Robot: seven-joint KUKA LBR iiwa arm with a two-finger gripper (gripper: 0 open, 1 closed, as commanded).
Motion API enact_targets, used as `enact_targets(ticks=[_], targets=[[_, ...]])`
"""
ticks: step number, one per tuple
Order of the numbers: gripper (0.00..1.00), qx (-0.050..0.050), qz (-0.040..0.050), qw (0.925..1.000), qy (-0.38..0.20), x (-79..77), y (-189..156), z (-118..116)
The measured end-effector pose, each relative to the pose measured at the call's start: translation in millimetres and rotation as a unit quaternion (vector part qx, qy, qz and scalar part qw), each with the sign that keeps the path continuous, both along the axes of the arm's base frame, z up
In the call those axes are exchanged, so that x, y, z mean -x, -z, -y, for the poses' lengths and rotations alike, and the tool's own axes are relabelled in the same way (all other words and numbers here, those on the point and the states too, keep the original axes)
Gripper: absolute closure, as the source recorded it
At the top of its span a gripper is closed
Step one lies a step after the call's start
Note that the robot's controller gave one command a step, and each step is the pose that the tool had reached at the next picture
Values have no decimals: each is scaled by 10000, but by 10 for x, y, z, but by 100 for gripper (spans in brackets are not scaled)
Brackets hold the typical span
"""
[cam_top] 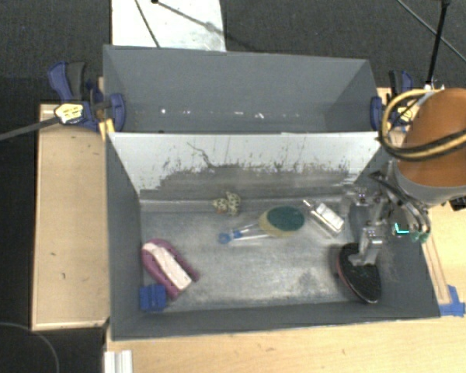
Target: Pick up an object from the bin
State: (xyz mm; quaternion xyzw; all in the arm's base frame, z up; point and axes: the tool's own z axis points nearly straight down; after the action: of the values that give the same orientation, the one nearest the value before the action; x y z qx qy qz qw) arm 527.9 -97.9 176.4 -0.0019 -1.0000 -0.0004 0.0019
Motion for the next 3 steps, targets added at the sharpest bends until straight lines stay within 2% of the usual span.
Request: enact_targets(ticks=[1, 2, 3], targets=[[0, -13, -18, 9996, 278, 357, 1047, 291], [100, -19, 26, 9998, 216, 324, 1005, 265], [100, 15, 78, 9999, 154, 113, 63, 323]])
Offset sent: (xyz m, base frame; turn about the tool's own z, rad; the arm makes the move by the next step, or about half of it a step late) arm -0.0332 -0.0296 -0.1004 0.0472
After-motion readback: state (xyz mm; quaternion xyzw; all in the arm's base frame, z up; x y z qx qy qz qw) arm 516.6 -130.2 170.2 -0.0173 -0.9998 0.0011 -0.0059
